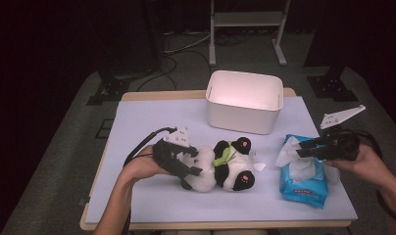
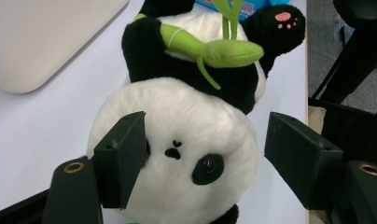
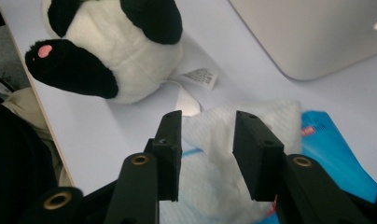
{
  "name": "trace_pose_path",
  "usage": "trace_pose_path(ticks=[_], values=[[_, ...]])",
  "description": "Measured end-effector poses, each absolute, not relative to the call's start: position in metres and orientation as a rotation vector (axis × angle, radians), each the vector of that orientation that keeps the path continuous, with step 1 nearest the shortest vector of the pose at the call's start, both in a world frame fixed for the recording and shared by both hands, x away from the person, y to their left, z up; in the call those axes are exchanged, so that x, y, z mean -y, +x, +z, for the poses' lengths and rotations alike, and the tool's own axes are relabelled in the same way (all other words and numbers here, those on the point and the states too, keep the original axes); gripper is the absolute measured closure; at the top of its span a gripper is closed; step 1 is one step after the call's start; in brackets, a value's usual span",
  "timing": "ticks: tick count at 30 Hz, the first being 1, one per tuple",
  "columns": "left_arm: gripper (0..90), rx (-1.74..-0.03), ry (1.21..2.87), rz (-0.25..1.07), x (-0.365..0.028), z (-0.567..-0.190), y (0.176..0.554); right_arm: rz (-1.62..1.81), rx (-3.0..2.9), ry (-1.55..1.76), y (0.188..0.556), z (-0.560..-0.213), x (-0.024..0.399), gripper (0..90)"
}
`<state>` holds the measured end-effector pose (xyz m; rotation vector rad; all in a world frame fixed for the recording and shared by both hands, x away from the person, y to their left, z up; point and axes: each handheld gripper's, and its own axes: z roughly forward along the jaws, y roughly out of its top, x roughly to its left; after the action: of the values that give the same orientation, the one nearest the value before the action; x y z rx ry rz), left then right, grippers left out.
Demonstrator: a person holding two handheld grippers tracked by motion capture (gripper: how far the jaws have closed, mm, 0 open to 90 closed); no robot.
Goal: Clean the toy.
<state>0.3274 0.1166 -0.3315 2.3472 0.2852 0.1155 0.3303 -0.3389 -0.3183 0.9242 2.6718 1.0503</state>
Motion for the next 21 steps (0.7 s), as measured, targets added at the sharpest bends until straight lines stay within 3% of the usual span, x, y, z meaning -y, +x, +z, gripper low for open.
trace_pose_path(ticks=[8, 21], values=[[26.7, -0.332, 2.325, 0.115, -0.128, -0.339, 0.326, 1.095, -2.706, 0.859, 0.341, -0.32, 0.317, 55.4], [23.9, -0.399, 2.295, 0.13, -0.147, -0.35, 0.326, 1.14, -2.758, 0.756, 0.364, -0.313, 0.281, 38.7]])
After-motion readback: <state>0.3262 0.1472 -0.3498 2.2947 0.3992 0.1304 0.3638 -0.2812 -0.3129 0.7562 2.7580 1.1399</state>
